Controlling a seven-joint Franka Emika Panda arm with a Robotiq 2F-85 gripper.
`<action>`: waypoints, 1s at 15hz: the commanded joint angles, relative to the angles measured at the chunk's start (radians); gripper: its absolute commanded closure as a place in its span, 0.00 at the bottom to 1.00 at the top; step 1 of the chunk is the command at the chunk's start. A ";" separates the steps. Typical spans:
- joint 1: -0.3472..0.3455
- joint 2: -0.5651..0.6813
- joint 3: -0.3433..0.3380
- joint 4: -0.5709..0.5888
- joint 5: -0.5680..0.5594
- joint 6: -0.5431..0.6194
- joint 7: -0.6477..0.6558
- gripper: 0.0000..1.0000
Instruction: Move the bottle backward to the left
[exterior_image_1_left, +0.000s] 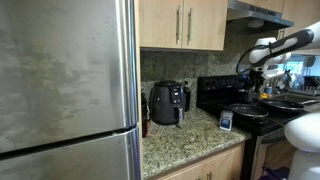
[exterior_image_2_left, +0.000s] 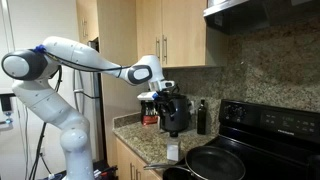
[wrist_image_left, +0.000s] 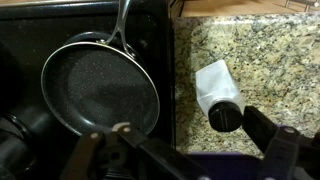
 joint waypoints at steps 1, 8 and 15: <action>-0.008 0.001 0.008 0.002 0.006 -0.002 -0.005 0.00; 0.072 0.055 0.053 -0.009 0.053 0.134 0.012 0.00; 0.142 0.178 0.151 0.021 0.136 0.410 0.130 0.00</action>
